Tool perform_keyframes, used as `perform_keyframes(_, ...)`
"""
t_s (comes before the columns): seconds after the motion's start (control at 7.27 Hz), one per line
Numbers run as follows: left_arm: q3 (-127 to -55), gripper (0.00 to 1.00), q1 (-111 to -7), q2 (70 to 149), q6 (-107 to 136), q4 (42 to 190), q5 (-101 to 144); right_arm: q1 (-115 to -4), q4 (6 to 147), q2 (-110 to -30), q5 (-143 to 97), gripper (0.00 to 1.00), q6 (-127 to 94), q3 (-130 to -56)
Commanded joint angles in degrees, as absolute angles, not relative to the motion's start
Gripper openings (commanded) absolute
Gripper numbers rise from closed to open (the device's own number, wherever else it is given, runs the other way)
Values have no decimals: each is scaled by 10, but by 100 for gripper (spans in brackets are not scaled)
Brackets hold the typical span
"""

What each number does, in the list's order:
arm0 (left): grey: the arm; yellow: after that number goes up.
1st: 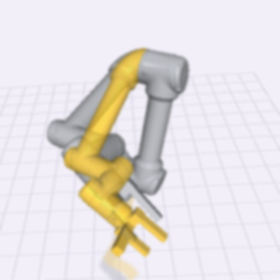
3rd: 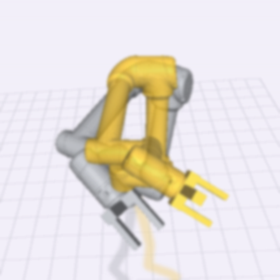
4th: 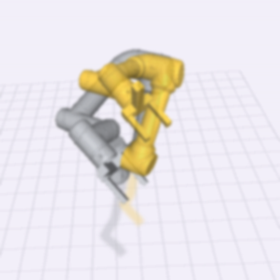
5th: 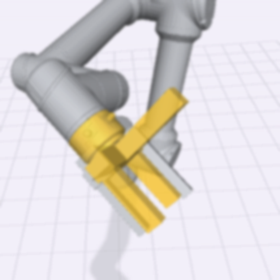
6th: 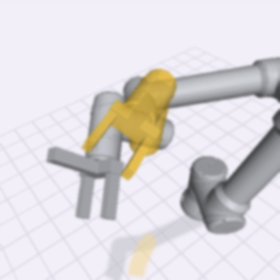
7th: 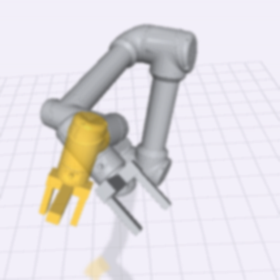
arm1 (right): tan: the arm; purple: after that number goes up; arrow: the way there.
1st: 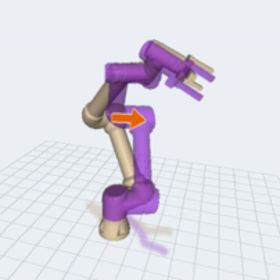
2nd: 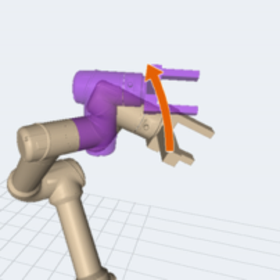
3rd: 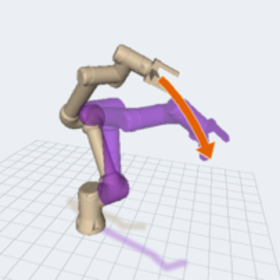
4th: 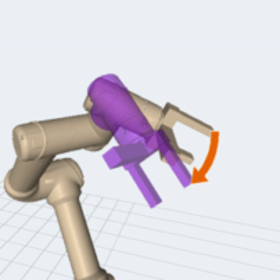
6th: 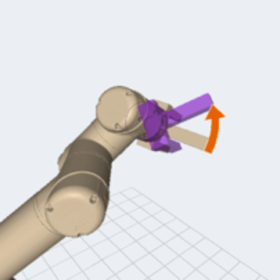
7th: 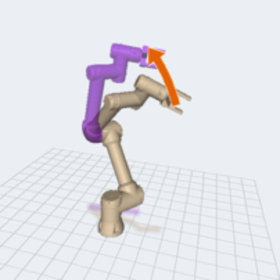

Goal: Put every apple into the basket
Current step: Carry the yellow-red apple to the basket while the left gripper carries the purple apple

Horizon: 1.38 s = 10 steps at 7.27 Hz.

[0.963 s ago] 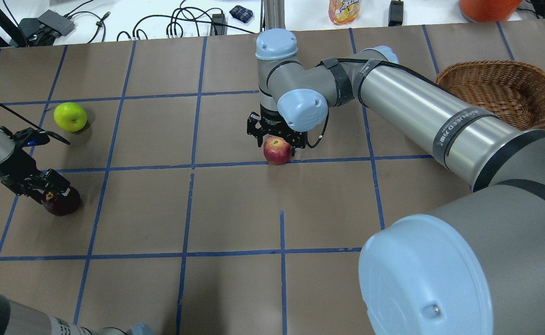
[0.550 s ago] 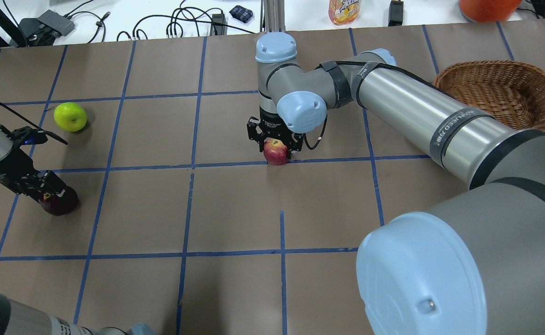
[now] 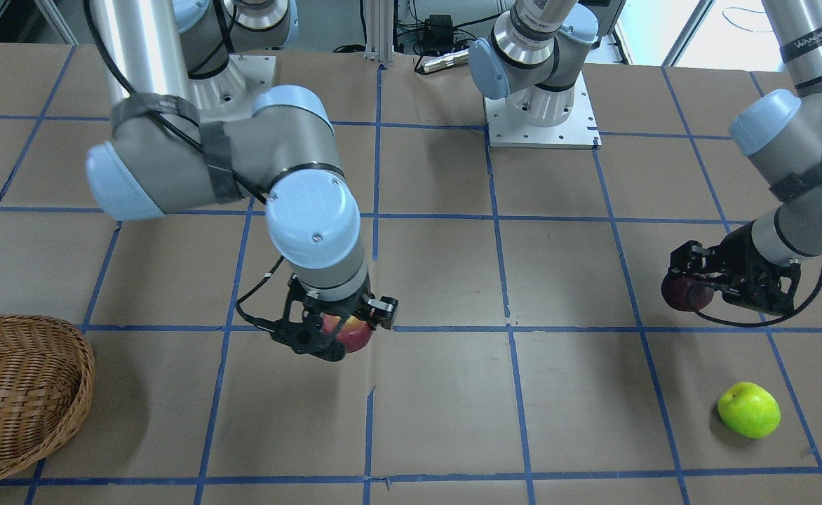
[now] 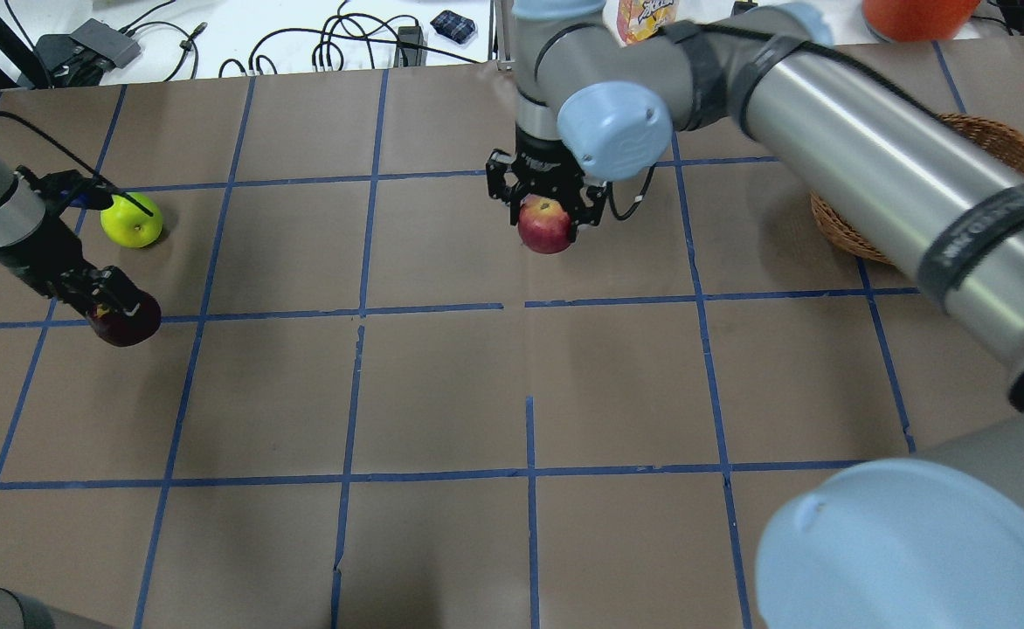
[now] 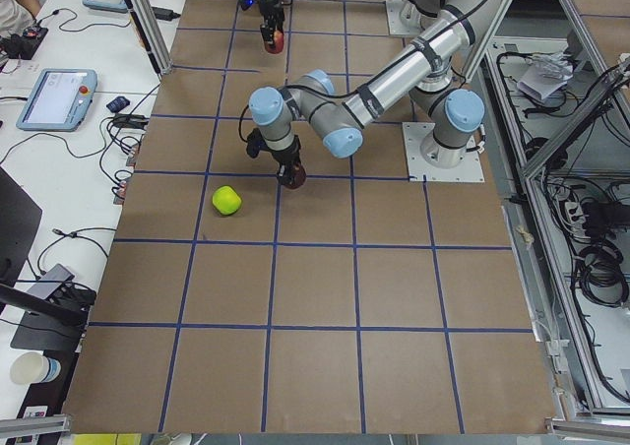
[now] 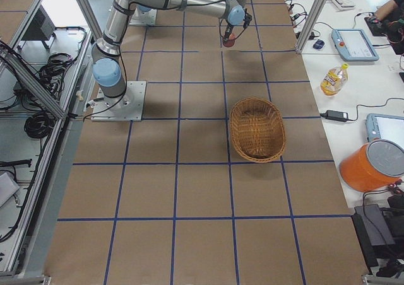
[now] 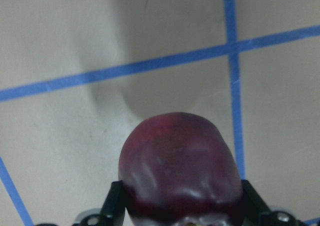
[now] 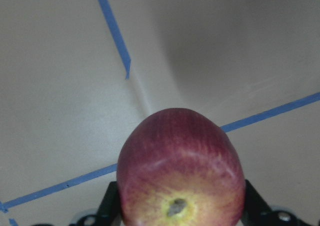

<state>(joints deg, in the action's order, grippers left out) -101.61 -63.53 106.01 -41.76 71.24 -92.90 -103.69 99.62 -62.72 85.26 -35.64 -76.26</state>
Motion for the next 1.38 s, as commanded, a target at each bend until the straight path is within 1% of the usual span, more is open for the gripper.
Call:
perform_keyframes(0.0, -1010, 4, -741, 1059, -287, 705, -926, -885, 944, -683, 887, 0, -210, -750)
perform_keyframes(0.28, -992, 4, -845, 1072, -95, 690, -839, -758, 955, -681, 925, 0, -40, -756)
perform_keyframes(0.41, -978, 4, -902, 1085, 1, 671, -830, -719, 970, -675, 925, 0, 7, -756)
perform_keyframes(0.55, -961, 4, -955, 1107, 58, 654, -796, -691, 1011, -650, 927, 0, 65, -758)
perform_keyframes(0.69, -945, 4, -976, 1123, 88, 656, -793, -663, 1019, -623, 923, 0, 72, -761)
perform_keyframes(0.96, -940, 5, -996, 1143, 126, 651, -786, -655, 1060, -593, 927, 0, 85, -762)
perform_keyframes(1.24, -919, 5, -1027, 1167, 176, 633, -761, -644, 1066, -555, 955, 0, 86, -762)
